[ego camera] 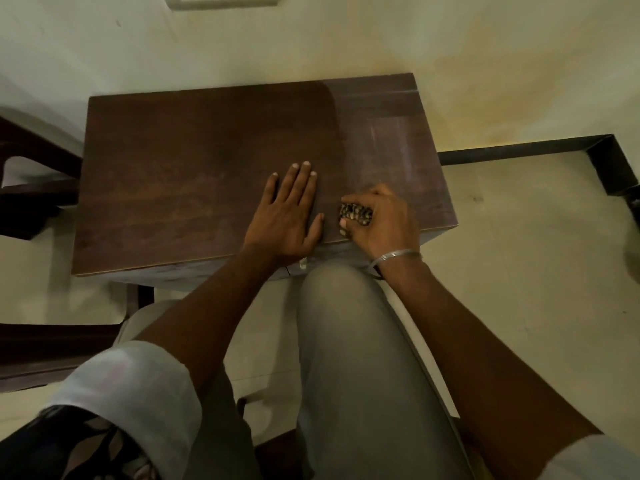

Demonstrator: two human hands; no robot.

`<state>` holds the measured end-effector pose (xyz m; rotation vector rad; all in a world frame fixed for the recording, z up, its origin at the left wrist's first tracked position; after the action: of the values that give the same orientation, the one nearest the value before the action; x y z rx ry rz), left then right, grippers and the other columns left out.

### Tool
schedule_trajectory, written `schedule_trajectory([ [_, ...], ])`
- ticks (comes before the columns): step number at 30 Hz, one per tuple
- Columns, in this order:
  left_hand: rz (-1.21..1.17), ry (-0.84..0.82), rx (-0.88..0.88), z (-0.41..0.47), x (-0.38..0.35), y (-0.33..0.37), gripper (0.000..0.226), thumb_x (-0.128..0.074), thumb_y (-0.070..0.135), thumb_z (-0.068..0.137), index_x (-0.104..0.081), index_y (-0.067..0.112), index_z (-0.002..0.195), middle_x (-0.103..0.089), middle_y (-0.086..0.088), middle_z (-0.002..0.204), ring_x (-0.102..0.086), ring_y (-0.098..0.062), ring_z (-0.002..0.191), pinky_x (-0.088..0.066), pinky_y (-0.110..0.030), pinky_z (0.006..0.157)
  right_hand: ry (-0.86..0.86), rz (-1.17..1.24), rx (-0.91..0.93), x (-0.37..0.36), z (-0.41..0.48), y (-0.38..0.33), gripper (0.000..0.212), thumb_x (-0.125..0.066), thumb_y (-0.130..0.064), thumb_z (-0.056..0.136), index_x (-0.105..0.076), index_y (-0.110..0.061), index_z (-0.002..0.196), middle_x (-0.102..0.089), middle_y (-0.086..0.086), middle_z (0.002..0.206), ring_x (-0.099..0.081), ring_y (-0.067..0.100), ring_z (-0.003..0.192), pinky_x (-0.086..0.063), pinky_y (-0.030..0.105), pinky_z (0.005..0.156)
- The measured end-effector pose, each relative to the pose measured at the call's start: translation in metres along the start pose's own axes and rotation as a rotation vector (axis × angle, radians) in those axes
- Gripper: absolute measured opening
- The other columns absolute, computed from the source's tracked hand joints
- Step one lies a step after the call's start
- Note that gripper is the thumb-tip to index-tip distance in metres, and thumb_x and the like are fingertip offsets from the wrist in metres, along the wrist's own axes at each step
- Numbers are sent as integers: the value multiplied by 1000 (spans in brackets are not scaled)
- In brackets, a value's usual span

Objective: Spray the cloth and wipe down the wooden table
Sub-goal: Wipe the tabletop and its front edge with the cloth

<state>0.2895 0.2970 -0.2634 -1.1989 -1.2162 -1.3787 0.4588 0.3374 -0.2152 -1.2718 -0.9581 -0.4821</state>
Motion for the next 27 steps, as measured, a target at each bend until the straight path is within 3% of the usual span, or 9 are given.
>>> schedule_trajectory([
  [2,-16,14,0,-1,0,-1,75,-25,50,100,-24,4,159,-18,-15,168,-15,-28,156,-13,-51,125,45,15,-22,-1,19,-4,38,-82,-23,73,-72,-29,109,-61,-1,109,-62,18,96,-51,26,82],
  [6,-94,44,17,0,3,-5,76,-32,50,99,-23,6,160,-14,-12,169,-11,-22,157,-10,-47,127,43,-17,-45,-1,39,-7,37,-80,-23,76,-71,-30,111,-60,-1,110,-62,17,97,-43,18,77],
  [12,-70,51,34,-1,3,-4,79,-30,53,98,-22,6,160,-15,-12,169,-11,-23,157,-10,-47,127,34,-75,-2,-2,14,4,38,-77,-21,77,-69,-31,112,-57,-3,114,-60,22,97,-54,35,78],
  [20,-49,50,42,-1,6,-4,79,-33,54,98,-23,5,159,-18,-12,168,-12,-22,157,-10,-46,127,68,-108,15,0,65,-11,36,-73,-16,80,-70,-29,113,-61,2,114,-62,24,99,-50,29,81],
  [24,-51,62,53,-2,8,-5,80,-33,54,97,-25,5,159,-19,-12,168,-13,-22,157,-13,-47,127,67,-95,34,-5,44,-4,37,-73,-14,78,-69,-30,112,-59,1,118,-60,28,101,-54,37,83],
  [27,-55,45,52,-2,8,-3,80,-34,55,96,-23,6,160,-17,-11,169,-12,-22,157,-11,-46,127,98,-93,39,-7,58,-5,35,-72,-15,78,-69,-29,111,-59,2,116,-59,29,101,-53,35,83],
])
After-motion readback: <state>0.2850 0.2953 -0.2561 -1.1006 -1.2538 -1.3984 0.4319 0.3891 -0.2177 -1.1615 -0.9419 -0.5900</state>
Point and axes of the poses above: each hand's wrist, its own z-axis towards the middle knuckle, its own x-axis out of the back of the hand, y = z × x, the point moved 4 cm from there along z, towards the middle knuckle
